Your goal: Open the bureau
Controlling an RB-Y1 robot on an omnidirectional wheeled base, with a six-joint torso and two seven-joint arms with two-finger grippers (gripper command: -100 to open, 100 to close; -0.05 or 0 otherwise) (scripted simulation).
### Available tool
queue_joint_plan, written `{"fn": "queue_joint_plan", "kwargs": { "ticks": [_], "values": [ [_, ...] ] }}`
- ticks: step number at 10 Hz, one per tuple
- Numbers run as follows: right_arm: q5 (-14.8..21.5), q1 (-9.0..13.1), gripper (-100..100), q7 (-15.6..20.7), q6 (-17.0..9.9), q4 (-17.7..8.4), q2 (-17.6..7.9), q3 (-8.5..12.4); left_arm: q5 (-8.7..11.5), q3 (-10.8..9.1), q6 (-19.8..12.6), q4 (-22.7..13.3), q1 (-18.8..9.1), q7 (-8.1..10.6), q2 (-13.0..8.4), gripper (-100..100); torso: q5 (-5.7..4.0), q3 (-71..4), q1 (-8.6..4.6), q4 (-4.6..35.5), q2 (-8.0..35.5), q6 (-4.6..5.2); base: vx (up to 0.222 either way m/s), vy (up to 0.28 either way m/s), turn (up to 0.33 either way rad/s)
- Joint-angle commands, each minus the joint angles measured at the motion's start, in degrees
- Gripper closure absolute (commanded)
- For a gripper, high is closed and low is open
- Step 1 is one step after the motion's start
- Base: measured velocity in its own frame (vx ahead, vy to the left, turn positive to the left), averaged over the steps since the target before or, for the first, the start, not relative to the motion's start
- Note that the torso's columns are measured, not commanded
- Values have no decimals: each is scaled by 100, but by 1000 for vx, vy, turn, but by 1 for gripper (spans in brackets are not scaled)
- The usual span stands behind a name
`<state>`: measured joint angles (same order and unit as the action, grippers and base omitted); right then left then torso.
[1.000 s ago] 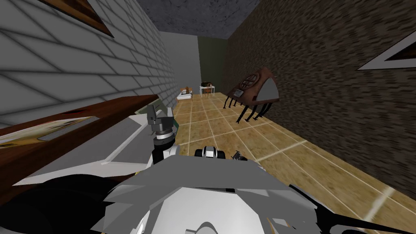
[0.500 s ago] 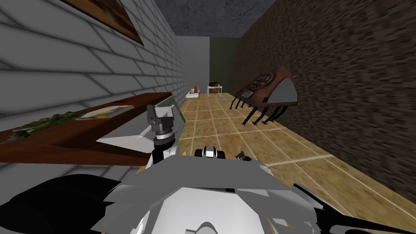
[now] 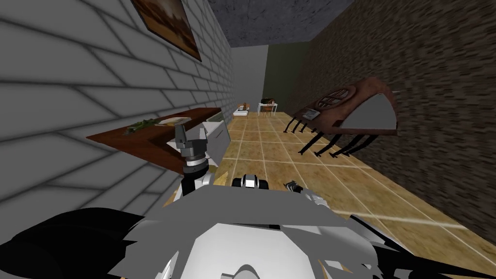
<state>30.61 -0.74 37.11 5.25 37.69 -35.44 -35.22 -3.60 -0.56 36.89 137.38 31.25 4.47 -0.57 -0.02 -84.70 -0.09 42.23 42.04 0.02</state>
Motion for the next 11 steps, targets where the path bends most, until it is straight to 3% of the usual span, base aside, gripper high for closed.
{"fn": "queue_joint_plan", "kwargs": {
  "ticks": [1,2,3,4,5,6,7,9,10,11],
  "values": [
    [-52,121,-100,-466,-76,-249,-112,87,0,1,0,0,-1,0,0,0,3,11,12,4,27,-3,-181,47,456],
    [-52,121,-100,-551,-76,-249,-112,87,0,1,0,0,-1,0,0,0,3,20,15,9,34,-3,-86,17,265],
    [-104,234,-100,-722,-135,-484,-227,173,0,0,0,0,0,0,0,0,1,7,1,3,12,3,-185,26,358],
    [-104,234,-100,-1032,-135,-427,-227,173,0,0,0,0,-1,0,0,0,2,18,3,8,39,-2,-170,38,468],
    [-104,234,-100,-1032,-135,-484,-227,173,0,0,0,0,-1,0,0,0,1,19,11,9,30,-5,-74,34,212],
    [-155,347,-100,-1302,-193,-676,-341,260,0,-1,0,0,1,0,0,0,2,2,6,0,5,4,-148,74,432],
    [-155,347,-100,-1513,-193,-548,-341,198,0,0,0,0,-1,0,0,0,5,10,19,5,24,-7,-159,78,489],
    [-155,347,-100,-1513,-193,-719,-341,260,0,-1,0,0,1,0,0,0,1,8,-1,3,15,6,-55,34,79],
    [-206,460,-100,-1781,-252,-954,-456,346,0,-1,0,0,2,0,-1,0,-3,-1,-10,-2,1,4,-131,39,281],
    [-206,460,-100,-1775,-252,-954,-456,346,0,-1,0,0,0,0,0,0,0,16,5,7,34,-8,-175,84,453]
  ]
}}
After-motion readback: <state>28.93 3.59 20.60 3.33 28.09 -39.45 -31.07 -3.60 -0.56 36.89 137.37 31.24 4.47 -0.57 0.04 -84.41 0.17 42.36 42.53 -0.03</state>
